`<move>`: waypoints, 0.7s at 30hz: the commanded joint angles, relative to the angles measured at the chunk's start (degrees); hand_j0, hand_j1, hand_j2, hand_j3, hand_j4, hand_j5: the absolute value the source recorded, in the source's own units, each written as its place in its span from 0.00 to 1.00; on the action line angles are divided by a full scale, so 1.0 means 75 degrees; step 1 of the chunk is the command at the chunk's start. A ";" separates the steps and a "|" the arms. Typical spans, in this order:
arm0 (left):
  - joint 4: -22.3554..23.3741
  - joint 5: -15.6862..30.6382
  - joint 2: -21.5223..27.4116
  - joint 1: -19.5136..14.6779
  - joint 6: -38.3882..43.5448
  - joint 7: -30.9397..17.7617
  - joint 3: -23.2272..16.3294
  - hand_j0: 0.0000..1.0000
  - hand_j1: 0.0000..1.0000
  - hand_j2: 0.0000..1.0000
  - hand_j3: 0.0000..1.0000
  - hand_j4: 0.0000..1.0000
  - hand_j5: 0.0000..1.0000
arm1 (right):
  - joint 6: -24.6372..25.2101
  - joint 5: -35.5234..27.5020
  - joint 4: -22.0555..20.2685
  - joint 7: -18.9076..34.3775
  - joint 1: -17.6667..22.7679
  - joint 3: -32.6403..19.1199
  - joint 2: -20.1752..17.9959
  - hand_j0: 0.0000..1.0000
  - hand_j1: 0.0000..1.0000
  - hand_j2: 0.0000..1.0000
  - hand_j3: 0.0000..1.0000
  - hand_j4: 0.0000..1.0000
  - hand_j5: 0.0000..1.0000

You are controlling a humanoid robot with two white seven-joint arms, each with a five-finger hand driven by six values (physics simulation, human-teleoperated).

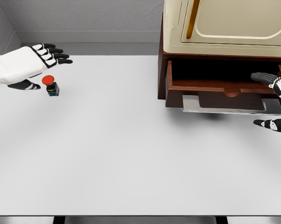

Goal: Put the switch into the drawer with left arm, and close the drawer with right arm

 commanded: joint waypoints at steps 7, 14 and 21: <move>0.0347 -0.0031 0.0023 -0.0445 0.0006 -0.0130 -0.0935 1.00 1.00 1.00 1.00 1.00 1.00 | 0.0010 -0.0061 -0.0003 -0.0016 0.0012 -0.0001 -0.0008 1.00 1.00 1.00 1.00 1.00 1.00; 0.0909 -0.0031 -0.0013 -0.0809 0.0006 -0.0176 -0.1369 1.00 1.00 1.00 1.00 1.00 1.00 | 0.0010 -0.0061 -0.0003 -0.0016 0.0023 -0.0001 -0.0008 1.00 1.00 1.00 1.00 1.00 1.00; 0.1577 -0.0089 -0.0376 -0.1055 0.0006 -0.0399 -0.1697 1.00 1.00 1.00 1.00 1.00 1.00 | 0.0010 -0.0061 -0.0003 -0.0016 0.0035 -0.0001 -0.0008 1.00 1.00 1.00 1.00 1.00 1.00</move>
